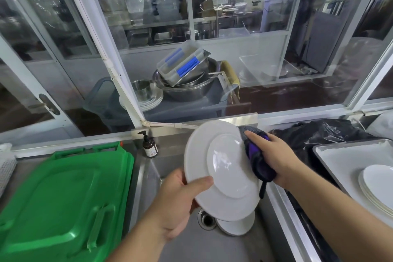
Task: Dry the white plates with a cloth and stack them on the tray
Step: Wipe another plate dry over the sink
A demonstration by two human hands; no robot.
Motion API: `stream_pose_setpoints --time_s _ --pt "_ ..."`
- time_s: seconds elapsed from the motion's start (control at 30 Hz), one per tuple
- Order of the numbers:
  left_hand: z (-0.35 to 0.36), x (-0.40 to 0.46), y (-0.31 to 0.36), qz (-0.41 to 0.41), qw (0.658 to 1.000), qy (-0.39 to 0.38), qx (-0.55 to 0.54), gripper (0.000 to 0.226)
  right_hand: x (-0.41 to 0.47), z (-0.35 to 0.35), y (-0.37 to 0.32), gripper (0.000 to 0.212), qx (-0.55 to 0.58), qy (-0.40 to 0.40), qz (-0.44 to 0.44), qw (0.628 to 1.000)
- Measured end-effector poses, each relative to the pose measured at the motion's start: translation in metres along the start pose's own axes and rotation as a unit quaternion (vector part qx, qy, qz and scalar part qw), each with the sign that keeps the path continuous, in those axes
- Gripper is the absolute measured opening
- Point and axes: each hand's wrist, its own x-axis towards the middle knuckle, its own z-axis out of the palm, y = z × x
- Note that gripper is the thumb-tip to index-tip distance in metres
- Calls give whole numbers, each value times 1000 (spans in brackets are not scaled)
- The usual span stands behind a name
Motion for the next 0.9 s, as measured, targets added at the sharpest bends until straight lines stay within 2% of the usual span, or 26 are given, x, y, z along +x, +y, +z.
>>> stream_pose_setpoints --time_s 0.07,0.17,0.37,0.5,0.63,0.77,0.9 --pt "-8 5 12 -38 999 -6 -10 50 1 -2 -3 35 -13 -11 -8 1000" --pt "-12 11 20 -53 998 6 25 52 0 1 -14 26 -67 -31 -56 996" --pt "-10 14 22 19 998 29 57 46 -5 12 -28 16 -84 -32 -103 991" --pt "-8 11 17 41 997 35 62 46 -7 14 -21 15 -73 -10 -85 994" --pt "-2 8 7 94 991 83 50 38 -9 13 -1 32 4 14 -18 1000" --pt "14 8 2 150 978 142 12 33 -18 25 24 31 155 45 54 985" --pt "26 5 -8 134 981 141 -13 22 -27 34 40 33 250 72 77 962"
